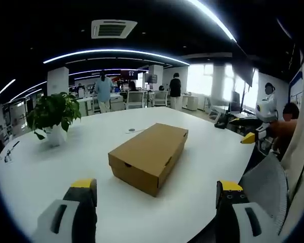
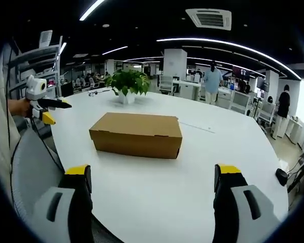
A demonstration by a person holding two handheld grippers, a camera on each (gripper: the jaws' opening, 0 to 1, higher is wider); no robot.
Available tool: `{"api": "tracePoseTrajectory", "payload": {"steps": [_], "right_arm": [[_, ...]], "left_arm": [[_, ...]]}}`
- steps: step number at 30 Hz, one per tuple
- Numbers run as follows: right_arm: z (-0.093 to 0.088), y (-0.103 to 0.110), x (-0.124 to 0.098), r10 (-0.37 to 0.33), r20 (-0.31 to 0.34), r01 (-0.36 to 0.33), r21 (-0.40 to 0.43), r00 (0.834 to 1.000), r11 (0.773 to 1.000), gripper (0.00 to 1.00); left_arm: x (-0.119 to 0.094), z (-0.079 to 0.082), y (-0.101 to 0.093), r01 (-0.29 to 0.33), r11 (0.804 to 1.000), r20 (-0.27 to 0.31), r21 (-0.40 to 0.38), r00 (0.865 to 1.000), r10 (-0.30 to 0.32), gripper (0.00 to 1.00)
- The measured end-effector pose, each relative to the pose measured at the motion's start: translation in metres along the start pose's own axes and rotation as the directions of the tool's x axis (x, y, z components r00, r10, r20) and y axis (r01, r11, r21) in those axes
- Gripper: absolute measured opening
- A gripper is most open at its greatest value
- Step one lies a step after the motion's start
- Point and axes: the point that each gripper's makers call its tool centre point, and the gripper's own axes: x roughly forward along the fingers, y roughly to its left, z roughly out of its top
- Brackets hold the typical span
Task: Operate the shoe box by opening the lid, removing the specified soft item, and placing it in the target area until the item is outside and the box remains undamaged.
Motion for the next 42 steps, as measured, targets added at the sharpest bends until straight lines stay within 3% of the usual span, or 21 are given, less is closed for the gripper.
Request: {"api": "tracePoseTrajectory", "payload": {"steps": [42], "right_arm": [[0.000, -0.010, 0.001, 0.045, -0.024, -0.046, -0.028, 0.999, 0.999, 0.96]], "left_arm": [[0.011, -0.006, -0.009, 0.018, 1.000, -0.039, 0.008, 0.999, -0.018, 1.00]]}}
